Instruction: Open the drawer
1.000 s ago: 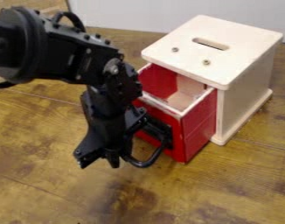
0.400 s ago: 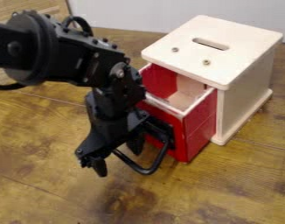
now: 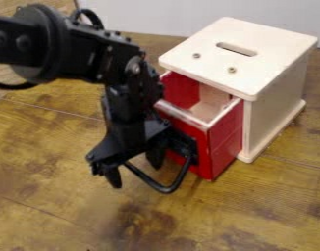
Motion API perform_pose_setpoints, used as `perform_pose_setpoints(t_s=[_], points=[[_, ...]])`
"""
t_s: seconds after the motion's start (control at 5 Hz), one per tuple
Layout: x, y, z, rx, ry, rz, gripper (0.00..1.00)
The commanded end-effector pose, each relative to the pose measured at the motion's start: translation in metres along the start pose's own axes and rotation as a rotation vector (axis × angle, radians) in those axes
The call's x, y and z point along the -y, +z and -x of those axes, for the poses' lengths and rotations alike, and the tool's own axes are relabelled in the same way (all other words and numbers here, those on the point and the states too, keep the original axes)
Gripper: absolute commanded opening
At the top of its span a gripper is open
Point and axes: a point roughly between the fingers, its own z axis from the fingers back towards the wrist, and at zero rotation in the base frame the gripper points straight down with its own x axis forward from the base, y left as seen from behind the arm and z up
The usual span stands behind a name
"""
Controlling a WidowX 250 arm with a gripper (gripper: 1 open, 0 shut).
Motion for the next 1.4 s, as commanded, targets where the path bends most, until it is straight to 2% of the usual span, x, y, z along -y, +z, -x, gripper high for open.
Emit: perform_pose_setpoints(t_s=[0.0,0.2,0.6,1.2], points=[[0.006,0.005,-0.013,0.027,0.001,0.049,1.0],[0.003,-0.001,-0.01,0.022,-0.024,0.05,1.0],[-0.001,-0.006,-0.005,0.021,0.033,0.022,1.0],[-0.001,-0.017,-0.03,0.015,-0.033,0.015,1.0]])
